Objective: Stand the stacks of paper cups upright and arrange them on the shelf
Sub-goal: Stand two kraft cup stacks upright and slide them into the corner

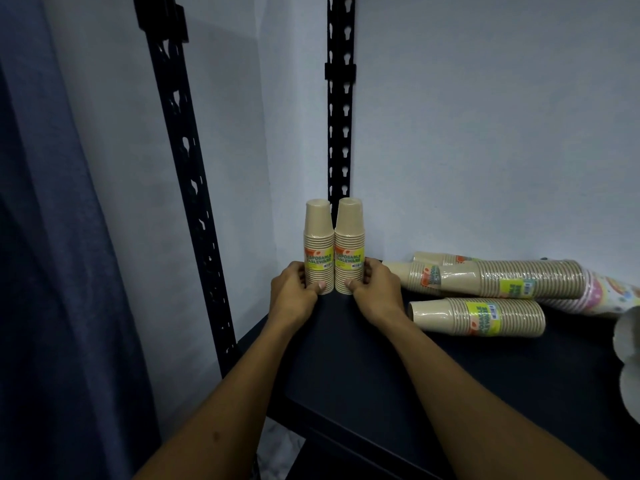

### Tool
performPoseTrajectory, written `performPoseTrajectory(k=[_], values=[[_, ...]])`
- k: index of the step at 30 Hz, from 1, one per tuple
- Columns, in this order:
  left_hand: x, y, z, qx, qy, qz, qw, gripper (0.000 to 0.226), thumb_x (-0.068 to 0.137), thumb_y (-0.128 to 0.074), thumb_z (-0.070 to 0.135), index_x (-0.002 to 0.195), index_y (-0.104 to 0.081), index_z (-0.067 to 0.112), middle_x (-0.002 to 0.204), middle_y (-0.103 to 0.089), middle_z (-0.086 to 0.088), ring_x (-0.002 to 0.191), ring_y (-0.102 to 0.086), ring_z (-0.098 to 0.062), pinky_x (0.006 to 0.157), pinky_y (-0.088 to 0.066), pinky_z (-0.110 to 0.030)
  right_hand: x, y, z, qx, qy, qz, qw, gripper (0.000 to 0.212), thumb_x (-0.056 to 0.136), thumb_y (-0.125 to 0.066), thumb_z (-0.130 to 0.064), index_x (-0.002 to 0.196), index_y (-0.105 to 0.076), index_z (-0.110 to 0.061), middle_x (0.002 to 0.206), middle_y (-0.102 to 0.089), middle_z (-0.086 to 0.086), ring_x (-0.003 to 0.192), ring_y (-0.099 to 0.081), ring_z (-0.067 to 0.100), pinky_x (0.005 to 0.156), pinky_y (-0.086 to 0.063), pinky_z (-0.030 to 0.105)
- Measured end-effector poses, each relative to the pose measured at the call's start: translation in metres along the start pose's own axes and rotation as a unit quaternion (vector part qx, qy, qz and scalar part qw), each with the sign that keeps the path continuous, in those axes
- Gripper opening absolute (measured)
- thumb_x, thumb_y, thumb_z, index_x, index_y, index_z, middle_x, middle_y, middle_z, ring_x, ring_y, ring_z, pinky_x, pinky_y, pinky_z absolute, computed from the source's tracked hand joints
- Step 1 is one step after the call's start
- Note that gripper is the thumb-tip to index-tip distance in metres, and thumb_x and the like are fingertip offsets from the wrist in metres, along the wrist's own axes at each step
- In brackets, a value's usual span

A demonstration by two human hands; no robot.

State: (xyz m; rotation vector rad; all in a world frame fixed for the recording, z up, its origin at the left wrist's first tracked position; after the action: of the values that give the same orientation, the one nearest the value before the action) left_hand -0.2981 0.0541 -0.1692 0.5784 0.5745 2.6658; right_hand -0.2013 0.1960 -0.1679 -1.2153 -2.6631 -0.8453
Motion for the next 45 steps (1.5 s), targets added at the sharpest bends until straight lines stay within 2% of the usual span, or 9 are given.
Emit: performPoseTrajectory(k=[13, 20, 34, 38, 40, 42, 45], values=[[-0.001, 0.000, 0.000, 0.000, 0.007, -0.005, 1.000, 0.046, 0.086, -0.068, 0.019, 0.130, -0.052, 0.012, 0.125, -0.063, -0.004, 0.112, -0.060, -0.019, 0.092, -0.046, -0.028, -0.001, -0.004, -0.001, -0.008, 0.005, -0.012, 1.000, 0.041, 0.087, -0.064, -0.009, 0.126, -0.053, -0.011, 0.122, -0.065, 0.007, 0.113, -0.060, 0.025, 0.097, -0.048, 0.038], [0.000, 0.000, -0.001, 0.004, 0.011, -0.002, 1.000, 0.046, 0.086, -0.069, 0.019, 0.129, -0.052, 0.012, 0.125, -0.062, -0.004, 0.112, -0.060, -0.019, 0.086, -0.043, -0.023, -0.001, -0.005, -0.001, -0.006, 0.003, -0.013, 1.000, 0.041, 0.087, -0.063, -0.009, 0.127, -0.053, -0.012, 0.122, -0.064, 0.007, 0.113, -0.060, 0.025, 0.097, -0.048, 0.037], [-0.003, 0.002, 0.002, 0.002, 0.007, -0.007, 1.000, 0.047, 0.086, -0.069, 0.020, 0.129, -0.052, 0.011, 0.124, -0.063, -0.005, 0.110, -0.060, -0.018, 0.087, -0.045, -0.024, -0.006, 0.000, -0.008, -0.021, 0.027, 0.011, 0.999, 0.038, 0.085, -0.061, -0.007, 0.122, -0.053, -0.011, 0.119, -0.064, 0.007, 0.109, -0.060, 0.024, 0.088, -0.046, 0.028], [-0.004, 0.001, 0.002, 0.003, 0.010, -0.015, 1.000, 0.054, 0.084, -0.071, 0.019, 0.132, -0.048, 0.011, 0.126, -0.061, -0.006, 0.110, -0.059, -0.018, 0.086, -0.045, -0.024, -0.012, 0.004, -0.015, -0.024, 0.046, 0.027, 0.998, 0.031, 0.086, -0.060, -0.007, 0.116, -0.053, -0.013, 0.115, -0.064, 0.005, 0.103, -0.061, 0.021, 0.083, -0.047, 0.027], [-0.006, 0.002, 0.002, 0.006, 0.022, -0.016, 1.000, 0.064, 0.084, -0.072, 0.020, 0.139, -0.041, 0.010, 0.133, -0.056, -0.009, 0.115, -0.057, -0.021, 0.090, -0.046, -0.027, -0.016, 0.006, -0.018, -0.039, 0.058, 0.031, 0.997, 0.030, 0.087, -0.058, -0.007, 0.115, -0.052, -0.013, 0.114, -0.063, 0.005, 0.100, -0.060, 0.021, 0.080, -0.046, 0.027], [-0.011, 0.005, 0.003, 0.005, 0.040, -0.007, 0.999, 0.071, 0.085, -0.070, 0.020, 0.145, -0.033, 0.010, 0.140, -0.049, -0.012, 0.123, -0.052, -0.025, 0.099, -0.044, -0.034, -0.022, 0.009, -0.021, -0.053, 0.068, 0.035, 0.996, 0.028, 0.088, -0.057, -0.006, 0.114, -0.052, -0.013, 0.112, -0.064, 0.005, 0.098, -0.060, 0.020, 0.078, -0.045, 0.026], [-0.022, 0.021, 0.008, -0.008, 0.042, 0.055, 0.998, 0.058, 0.089, -0.064, 0.015, 0.141, -0.038, 0.011, 0.133, -0.053, -0.012, 0.117, -0.055, -0.024, 0.094, -0.046, -0.032, -0.034, 0.015, -0.027, -0.063, 0.082, 0.036, 0.994, 0.026, 0.086, -0.057, -0.005, 0.111, -0.054, -0.014, 0.108, -0.065, 0.004, 0.093, -0.061, 0.019, 0.077, -0.047, 0.027]])
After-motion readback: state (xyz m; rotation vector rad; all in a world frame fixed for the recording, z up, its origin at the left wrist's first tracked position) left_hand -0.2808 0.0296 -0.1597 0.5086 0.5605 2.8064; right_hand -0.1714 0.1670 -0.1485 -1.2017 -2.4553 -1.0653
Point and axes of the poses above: each hand's wrist, its own x-axis towards the middle knuckle, its own y-axis out of the back of the hand, z = x × y, the point moved 8 cm from there along x, towards the middle knuckle
